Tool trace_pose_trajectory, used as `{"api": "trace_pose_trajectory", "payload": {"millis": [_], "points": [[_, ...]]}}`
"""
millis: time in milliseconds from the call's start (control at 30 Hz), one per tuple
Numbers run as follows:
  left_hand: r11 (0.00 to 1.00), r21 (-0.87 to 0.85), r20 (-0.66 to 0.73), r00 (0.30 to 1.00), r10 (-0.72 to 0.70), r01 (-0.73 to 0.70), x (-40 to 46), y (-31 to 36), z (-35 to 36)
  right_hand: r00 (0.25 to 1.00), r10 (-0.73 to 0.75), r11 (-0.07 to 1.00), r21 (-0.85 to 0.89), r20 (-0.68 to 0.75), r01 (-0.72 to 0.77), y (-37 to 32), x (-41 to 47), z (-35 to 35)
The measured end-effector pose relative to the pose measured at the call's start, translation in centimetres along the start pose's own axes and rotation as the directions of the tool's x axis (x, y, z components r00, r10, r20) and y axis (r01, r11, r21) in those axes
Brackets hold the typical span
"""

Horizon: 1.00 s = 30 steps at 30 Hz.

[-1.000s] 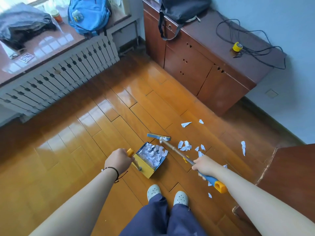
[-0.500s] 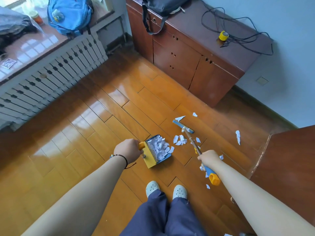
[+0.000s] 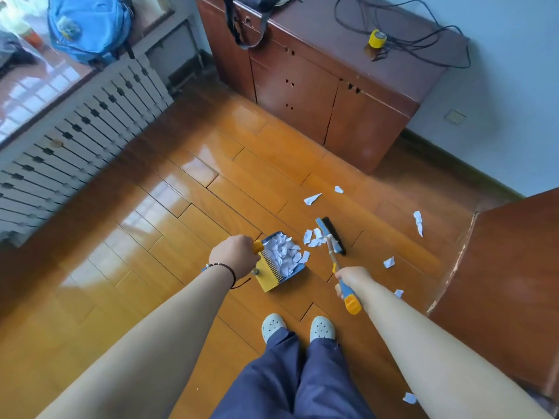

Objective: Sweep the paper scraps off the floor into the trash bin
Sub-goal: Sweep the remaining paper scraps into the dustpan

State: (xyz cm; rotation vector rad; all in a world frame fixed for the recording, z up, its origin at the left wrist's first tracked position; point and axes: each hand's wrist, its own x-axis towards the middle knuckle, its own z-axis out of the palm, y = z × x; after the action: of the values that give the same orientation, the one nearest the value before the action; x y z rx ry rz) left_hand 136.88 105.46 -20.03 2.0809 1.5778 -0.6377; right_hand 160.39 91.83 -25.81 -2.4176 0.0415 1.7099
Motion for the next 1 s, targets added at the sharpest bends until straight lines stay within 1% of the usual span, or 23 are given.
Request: {"api": "trace_pose_trajectory", "payload": {"millis": [100, 167, 233, 333, 467, 567, 800, 900, 1000], "points": [[1.0, -0.004, -0.005, 1.0, 0.002, -0.002, 0.1, 0.1, -0.1, 0.997, 0.014, 1.0, 0.025, 0.075, -0.016, 0.2, -2.1, 2.8], [1.0, -0.002, -0.005, 1.0, 0.007, -0.007, 0.0, 0.1, -0.1, 0.993, -0.003, 1.0, 0.021, 0.121, 0.0, 0.5, -3.5, 4.1], [1.0, -0.002, -0.011, 1.0, 0.006, -0.006, -0.1, -0.1, -0.1, 0.99, -0.024, 1.0, -0.001, 0.136, 0.024, 0.9, -4.6, 4.8], [1.0, -0.019, -0.026, 1.0, 0.001, -0.002, -0.4, -0.8, 0.0, 0.989, -0.066, 0.998, 0.006, 0.133, 0.066, 1.1, -6.0, 4.7], [0.999, -0.038, -0.03, 1.0, -0.008, 0.007, -1.0, -2.1, 0.4, 0.985, -0.087, 0.996, 0.019, 0.148, 0.085, 1.4, -7.6, 3.6], [0.998, -0.054, -0.031, 0.999, -0.015, 0.013, -1.7, -3.0, 0.6, 0.986, -0.094, 0.995, -0.022, 0.137, 0.098, 1.3, -8.1, 2.8], [0.977, -0.187, -0.034, 0.993, -0.112, 0.104, -2.5, -4.9, 1.0, 0.978, -0.137, 0.989, -0.04, 0.155, 0.145, 0.5, -8.7, 1.3], [0.965, -0.23, -0.036, 0.989, -0.141, 0.129, -2.9, -5.2, 1.4, 0.978, -0.15, 0.98, -0.106, 0.143, 0.166, 0.2, -9.1, 1.1], [0.954, -0.259, -0.035, 0.986, -0.164, 0.15, -3.2, -5.2, 1.7, 0.976, -0.168, 0.98, -0.084, 0.139, 0.181, 0.2, -9.1, 0.7]]}}
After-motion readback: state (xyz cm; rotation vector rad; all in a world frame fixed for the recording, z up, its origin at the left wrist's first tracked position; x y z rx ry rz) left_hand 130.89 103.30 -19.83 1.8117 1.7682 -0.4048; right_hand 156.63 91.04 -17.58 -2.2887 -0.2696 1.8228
